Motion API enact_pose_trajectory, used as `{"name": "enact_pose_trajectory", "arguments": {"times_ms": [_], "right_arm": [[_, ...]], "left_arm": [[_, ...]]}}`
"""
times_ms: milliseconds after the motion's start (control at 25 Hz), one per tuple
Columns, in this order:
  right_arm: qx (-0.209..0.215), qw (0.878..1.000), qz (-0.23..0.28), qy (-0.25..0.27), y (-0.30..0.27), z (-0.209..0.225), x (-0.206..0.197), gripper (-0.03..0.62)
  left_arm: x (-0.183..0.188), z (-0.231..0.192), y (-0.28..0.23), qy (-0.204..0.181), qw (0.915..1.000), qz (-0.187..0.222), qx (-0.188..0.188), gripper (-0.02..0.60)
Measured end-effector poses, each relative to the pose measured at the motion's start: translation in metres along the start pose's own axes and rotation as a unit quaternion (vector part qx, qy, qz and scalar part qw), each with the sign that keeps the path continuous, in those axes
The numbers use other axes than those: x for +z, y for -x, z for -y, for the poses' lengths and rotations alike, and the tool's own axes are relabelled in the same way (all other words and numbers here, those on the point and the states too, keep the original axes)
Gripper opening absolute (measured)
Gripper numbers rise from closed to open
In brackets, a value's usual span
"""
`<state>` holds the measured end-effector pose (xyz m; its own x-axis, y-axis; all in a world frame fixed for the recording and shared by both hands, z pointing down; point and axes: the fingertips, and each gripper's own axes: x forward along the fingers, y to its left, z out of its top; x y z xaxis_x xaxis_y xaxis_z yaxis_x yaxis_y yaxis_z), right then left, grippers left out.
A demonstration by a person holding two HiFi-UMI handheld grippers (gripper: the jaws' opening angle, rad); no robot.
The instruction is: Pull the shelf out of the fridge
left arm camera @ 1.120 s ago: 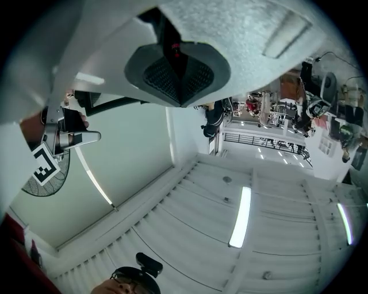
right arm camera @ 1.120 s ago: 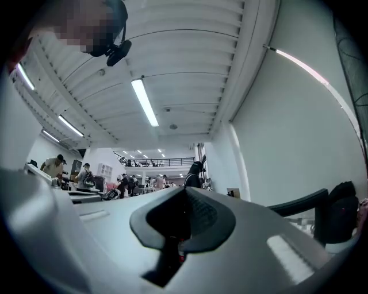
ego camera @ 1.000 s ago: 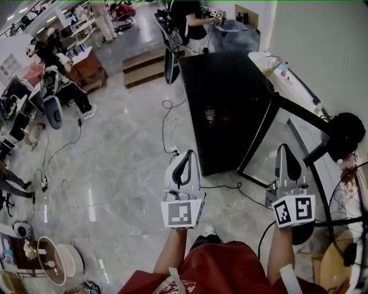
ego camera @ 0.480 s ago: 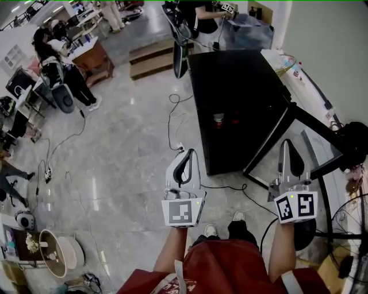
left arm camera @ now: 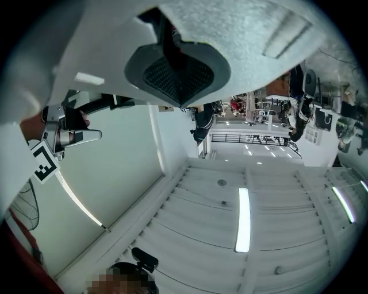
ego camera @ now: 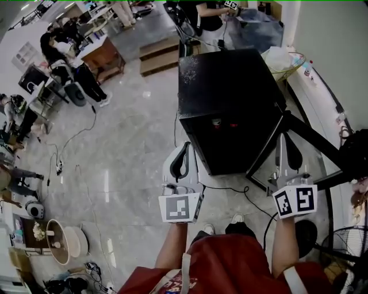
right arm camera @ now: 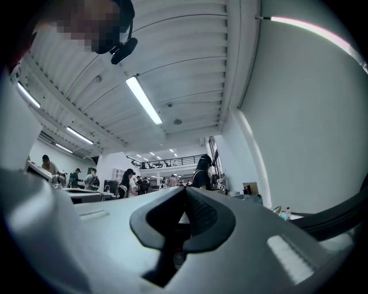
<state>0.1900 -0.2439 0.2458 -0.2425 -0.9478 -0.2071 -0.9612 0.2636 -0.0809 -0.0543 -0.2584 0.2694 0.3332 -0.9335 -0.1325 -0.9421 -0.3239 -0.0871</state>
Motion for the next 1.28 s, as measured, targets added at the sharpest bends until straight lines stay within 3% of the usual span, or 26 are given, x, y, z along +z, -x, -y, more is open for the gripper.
{"name": "enact_pose_trajectory", "arguments": {"times_ms": [360,520,880,1160,1280], "right_arm": [[0.069,0.997,-0.022,-0.032,-0.009,0.025,-0.027,-0.002],[0.088,0.995,-0.028,-0.038,-0.012,0.023,-0.037,-0.002],[0.092,0.995,-0.02,-0.016,-0.018,0.015,-0.06,-0.002],[0.086,0.996,-0.031,0.007,-0.026,0.017,-0.092,-0.002],[0.089,0.995,-0.05,0.012,-0.029,0.014,-0.107,-0.002]], "left_arm": [[-0.015,0.042,-0.013,-0.021,0.9979,-0.037,0.048,-0.001],[-0.027,0.051,-0.018,-0.021,0.9978,-0.04,0.048,-0.002],[-0.067,0.057,-0.034,-0.019,0.998,-0.039,0.047,-0.002],[-0.123,0.065,-0.056,0.009,0.9969,-0.072,0.032,0.0],[-0.149,0.066,-0.068,0.05,0.995,-0.083,0.024,0.0]]}}
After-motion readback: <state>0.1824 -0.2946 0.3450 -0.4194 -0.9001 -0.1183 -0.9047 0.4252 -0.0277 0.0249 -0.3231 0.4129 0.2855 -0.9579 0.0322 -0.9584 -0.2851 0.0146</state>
